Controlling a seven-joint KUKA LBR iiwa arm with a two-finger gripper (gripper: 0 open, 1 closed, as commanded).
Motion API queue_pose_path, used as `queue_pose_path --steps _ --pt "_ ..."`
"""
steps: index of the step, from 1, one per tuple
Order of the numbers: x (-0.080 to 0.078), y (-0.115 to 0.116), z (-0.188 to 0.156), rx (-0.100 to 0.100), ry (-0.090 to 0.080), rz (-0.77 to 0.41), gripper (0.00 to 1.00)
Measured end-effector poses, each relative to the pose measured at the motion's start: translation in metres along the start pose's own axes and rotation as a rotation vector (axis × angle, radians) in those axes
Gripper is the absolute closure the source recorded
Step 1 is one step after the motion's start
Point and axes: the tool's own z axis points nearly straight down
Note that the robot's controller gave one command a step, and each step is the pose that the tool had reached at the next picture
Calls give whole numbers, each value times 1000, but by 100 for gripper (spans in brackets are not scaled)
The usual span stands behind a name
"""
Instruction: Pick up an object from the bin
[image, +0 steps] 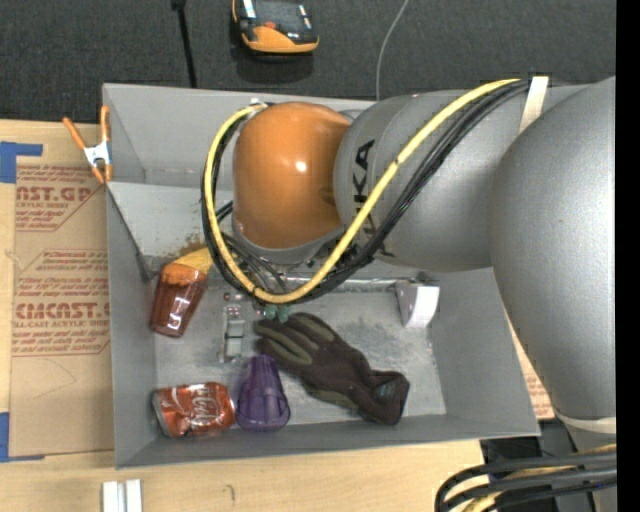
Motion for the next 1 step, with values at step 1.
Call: queue_pose_path --steps 1 --pt "-2 -1 -5 -1 -7 3 0"
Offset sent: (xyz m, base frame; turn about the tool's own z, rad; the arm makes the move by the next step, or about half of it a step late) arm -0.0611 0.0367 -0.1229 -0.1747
